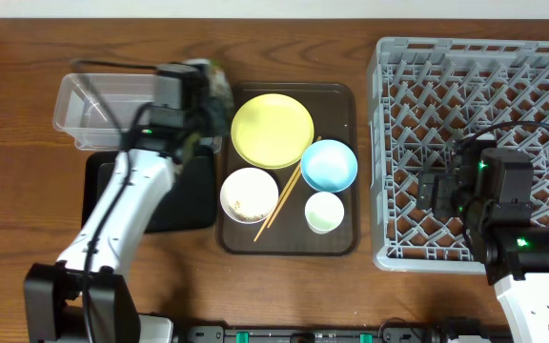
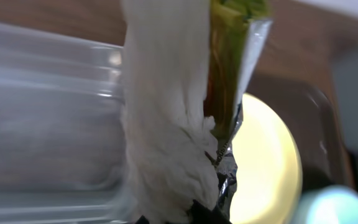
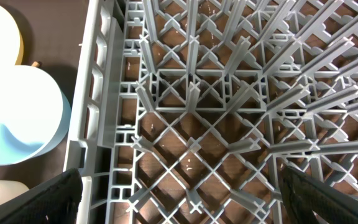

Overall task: Sort waste into correct bins and load items into the dishwasher rack
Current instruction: 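Drop the tissue and wrapper into the clear plastic bin, then grasp the rim of the white rice bowl with the left gripper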

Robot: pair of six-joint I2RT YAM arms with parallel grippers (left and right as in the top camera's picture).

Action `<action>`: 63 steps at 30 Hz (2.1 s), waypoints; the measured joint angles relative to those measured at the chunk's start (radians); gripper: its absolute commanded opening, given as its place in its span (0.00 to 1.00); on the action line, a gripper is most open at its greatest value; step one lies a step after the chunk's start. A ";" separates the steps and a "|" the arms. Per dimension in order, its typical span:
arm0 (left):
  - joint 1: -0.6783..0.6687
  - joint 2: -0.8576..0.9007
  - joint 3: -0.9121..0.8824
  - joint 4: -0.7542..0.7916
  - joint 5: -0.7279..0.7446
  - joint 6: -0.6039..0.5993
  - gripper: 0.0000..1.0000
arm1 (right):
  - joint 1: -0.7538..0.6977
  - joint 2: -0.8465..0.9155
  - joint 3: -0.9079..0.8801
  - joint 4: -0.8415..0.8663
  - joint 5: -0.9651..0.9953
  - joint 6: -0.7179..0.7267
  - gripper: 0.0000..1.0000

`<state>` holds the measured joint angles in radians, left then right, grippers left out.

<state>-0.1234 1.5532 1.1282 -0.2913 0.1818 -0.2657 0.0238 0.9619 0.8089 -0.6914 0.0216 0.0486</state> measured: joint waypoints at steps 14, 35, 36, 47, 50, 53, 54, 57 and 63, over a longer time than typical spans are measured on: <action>0.180 0.109 0.000 0.090 -0.032 -0.366 0.47 | 0.000 0.000 0.000 0.000 0.000 0.000 0.99; -0.138 -0.033 -0.014 -0.321 0.092 -0.118 0.46 | 0.000 0.000 0.000 0.000 0.000 0.000 0.99; -0.168 -0.027 -0.024 -0.325 0.094 -0.114 0.45 | 0.000 0.000 0.000 0.000 0.000 0.000 0.99; -0.381 0.102 -0.056 -0.302 0.036 -0.096 0.45 | 0.000 0.000 0.000 0.000 0.000 0.000 0.99; -0.406 0.145 -0.056 -0.289 0.021 -0.096 0.45 | 0.000 0.000 0.000 0.000 0.000 0.000 0.99; -0.426 0.183 -0.056 -0.272 0.013 -0.095 0.39 | 0.000 0.000 0.000 0.000 0.000 0.000 0.99; -0.430 0.189 -0.056 -0.270 0.013 -0.096 0.36 | 0.000 0.000 0.000 0.000 0.000 0.000 0.99; -0.444 0.199 -0.056 -0.263 0.009 -0.098 0.28 | 0.000 0.000 0.000 0.000 0.000 0.000 0.99; -0.450 0.200 -0.056 -0.258 -0.002 -0.093 0.28 | 0.000 0.000 0.000 0.000 0.000 0.000 0.99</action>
<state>-0.5732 1.7527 1.0718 -0.5491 0.1799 -0.3588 0.0238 0.9619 0.8089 -0.6918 0.0216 0.0486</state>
